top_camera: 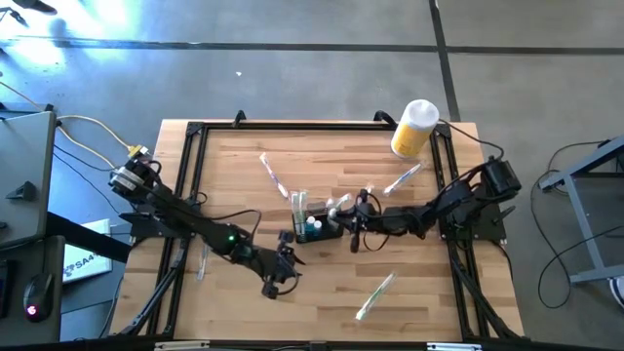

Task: Pick & Place toothbrushing station
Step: Put the green toothbrush into the black mesh organizer

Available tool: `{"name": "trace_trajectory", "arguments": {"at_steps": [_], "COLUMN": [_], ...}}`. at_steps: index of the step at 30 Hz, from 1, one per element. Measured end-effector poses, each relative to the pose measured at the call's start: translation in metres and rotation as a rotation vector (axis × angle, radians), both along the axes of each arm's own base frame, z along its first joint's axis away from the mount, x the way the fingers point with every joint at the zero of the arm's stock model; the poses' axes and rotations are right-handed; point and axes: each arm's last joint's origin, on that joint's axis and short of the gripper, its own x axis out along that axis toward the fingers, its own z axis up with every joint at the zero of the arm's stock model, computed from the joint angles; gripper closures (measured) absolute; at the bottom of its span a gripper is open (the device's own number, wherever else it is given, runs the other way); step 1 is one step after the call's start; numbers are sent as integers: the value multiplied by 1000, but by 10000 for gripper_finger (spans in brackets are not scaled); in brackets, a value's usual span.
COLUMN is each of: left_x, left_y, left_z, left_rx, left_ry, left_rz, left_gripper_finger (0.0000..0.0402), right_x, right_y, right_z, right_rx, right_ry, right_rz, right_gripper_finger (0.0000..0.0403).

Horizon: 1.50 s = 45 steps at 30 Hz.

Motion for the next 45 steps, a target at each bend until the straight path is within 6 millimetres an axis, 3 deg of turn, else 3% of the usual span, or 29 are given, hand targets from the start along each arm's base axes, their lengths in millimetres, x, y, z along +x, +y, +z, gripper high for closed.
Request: {"name": "trace_trajectory", "arguments": {"at_steps": [10,20,31,38,45], "left_x": [0,0,0,0,-1], "left_y": [-2,-2,-2,-2,-2], "left_z": [-1,-1,-1,-2,-3], "left_rx": [-16,-22,-25,-22,-21], "left_ry": [1,6,12,17,28], "left_rz": [-24,-34,-39,-38,-35], "left_gripper_finger": [272,272,272,272,272], "right_x": [0,0,-5,-20,-52], "right_y": [-2,-2,0,7,9], "right_z": [-3,-5,7,33,49], "right_rx": [37,31,-17,-100,-185], "right_ry": [23,51,82,95,270], "right_rz": [-13,-7,90,202,261], "right_gripper_finger": [371,307,214,177,175]}}
